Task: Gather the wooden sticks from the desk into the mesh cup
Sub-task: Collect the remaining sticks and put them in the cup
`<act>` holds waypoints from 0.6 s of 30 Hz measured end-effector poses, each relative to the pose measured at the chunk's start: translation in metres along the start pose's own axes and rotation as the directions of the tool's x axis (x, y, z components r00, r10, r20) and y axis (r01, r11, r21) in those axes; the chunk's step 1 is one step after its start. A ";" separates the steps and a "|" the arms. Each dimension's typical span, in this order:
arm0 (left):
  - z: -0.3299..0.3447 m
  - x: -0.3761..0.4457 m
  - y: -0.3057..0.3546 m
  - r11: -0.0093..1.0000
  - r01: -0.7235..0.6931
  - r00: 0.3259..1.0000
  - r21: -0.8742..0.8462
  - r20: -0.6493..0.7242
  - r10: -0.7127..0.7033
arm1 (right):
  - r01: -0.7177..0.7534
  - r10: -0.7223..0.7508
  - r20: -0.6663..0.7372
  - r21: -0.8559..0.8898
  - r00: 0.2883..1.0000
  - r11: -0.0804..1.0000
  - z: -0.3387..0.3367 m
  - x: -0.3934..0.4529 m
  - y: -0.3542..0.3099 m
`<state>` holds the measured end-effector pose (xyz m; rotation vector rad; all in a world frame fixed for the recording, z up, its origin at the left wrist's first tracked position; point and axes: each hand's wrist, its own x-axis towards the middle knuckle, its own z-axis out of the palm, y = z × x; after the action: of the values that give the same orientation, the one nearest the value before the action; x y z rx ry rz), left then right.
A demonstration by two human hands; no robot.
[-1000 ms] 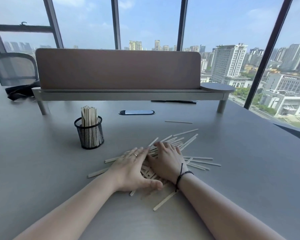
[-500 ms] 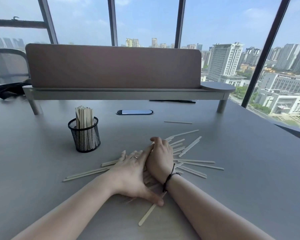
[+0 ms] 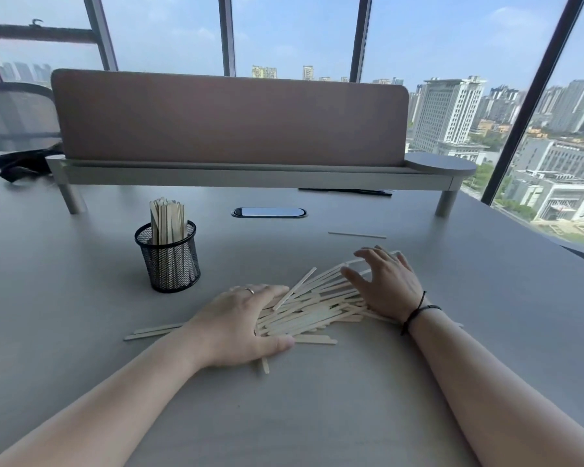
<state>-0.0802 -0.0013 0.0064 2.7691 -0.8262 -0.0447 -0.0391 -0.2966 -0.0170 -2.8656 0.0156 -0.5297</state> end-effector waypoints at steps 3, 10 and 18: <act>0.006 0.001 -0.004 1.000 0.008 1.000 0.030 -0.025 -0.007 | -0.004 0.004 0.114 -0.002 0.993 1.000 0.003 0.006 0.001; 0.022 0.012 -0.009 1.000 -0.012 0.999 0.018 -0.039 0.013 | -0.009 0.010 0.149 -0.012 0.989 1.000 0.005 0.009 -0.009; 0.023 0.024 0.006 0.996 0.001 0.981 0.085 -0.191 0.015 | 0.013 -0.023 0.083 0.116 0.996 0.993 0.008 0.001 -0.031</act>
<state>-0.0659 -0.0248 -0.0134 2.7924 -0.8045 0.2604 -0.0363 -0.2648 -0.0172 -2.7748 -0.0533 -0.3988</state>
